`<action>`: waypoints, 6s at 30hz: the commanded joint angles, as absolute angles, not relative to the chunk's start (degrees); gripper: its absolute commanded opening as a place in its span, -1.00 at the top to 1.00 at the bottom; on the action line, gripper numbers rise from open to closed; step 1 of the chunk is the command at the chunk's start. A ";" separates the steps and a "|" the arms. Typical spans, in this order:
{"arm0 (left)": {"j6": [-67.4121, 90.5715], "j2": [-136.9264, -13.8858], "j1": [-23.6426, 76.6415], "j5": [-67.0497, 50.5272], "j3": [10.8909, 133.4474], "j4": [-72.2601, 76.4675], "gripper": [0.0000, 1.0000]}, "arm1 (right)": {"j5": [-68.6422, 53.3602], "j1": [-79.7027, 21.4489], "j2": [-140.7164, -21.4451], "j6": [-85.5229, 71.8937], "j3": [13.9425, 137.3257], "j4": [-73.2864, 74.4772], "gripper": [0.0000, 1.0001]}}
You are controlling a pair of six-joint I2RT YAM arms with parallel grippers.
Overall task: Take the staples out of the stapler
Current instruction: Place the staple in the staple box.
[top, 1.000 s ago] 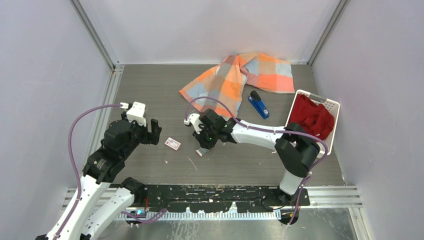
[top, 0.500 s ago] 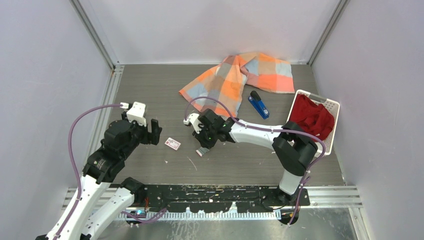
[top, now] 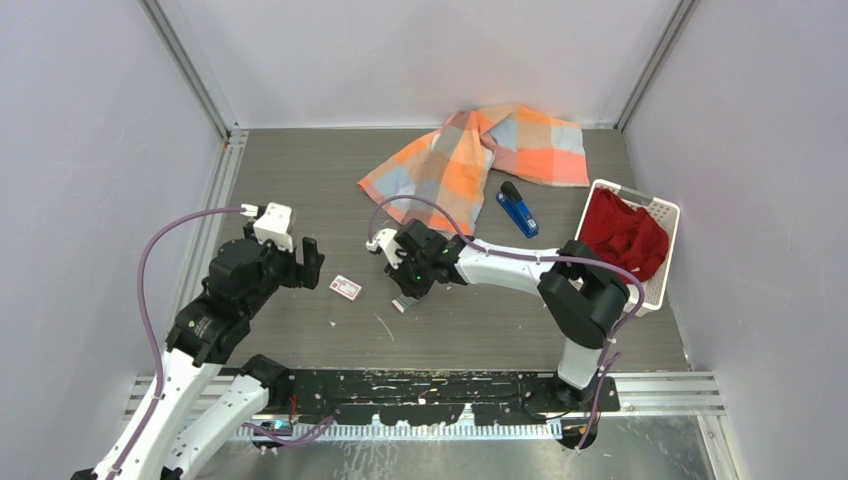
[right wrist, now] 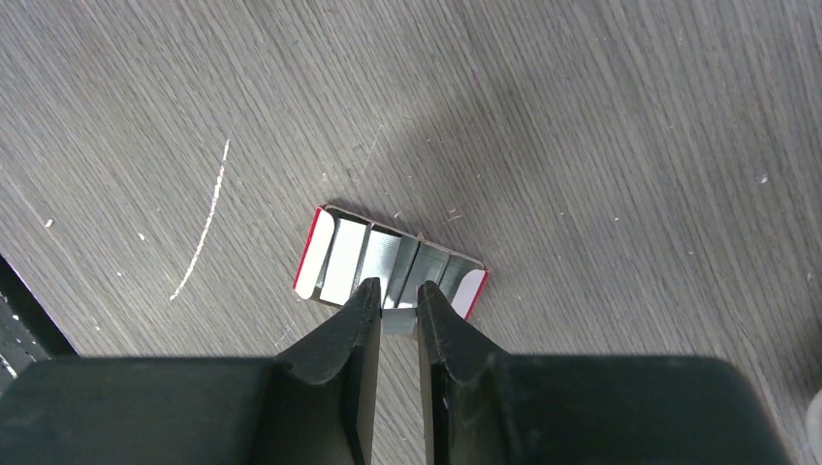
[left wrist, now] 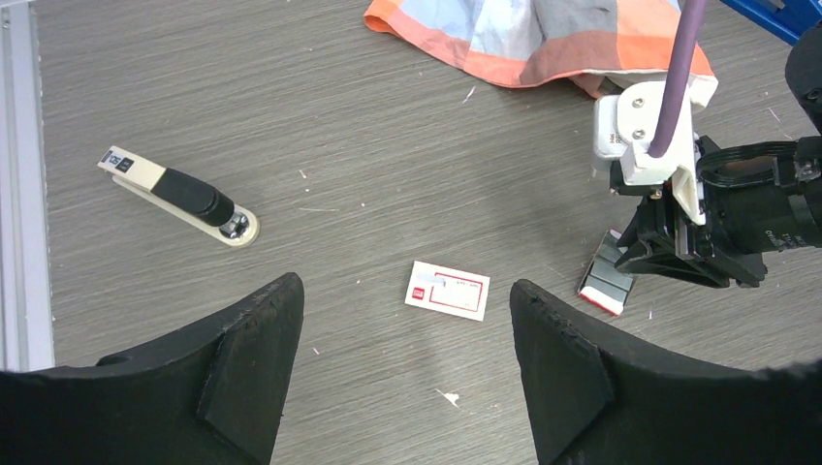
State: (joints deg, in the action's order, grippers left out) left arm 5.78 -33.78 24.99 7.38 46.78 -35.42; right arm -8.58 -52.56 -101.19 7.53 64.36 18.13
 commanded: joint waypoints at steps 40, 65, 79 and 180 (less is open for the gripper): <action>6.33 -33.58 24.52 6.28 47.10 -32.26 -0.55 | -8.00 -52.82 -103.09 9.40 68.46 19.62 0.62; 6.27 -33.53 24.46 6.30 47.06 -32.24 -0.55 | -8.35 -52.82 -103.97 9.58 68.98 20.21 0.50; 6.33 -33.58 24.41 6.16 47.10 -32.19 -0.55 | -8.44 -52.78 -104.24 9.58 69.10 20.39 0.44; 6.55 -34.44 24.39 3.28 46.67 -31.63 -0.55 | -42.24 -39.32 -89.77 22.71 67.00 22.15 0.56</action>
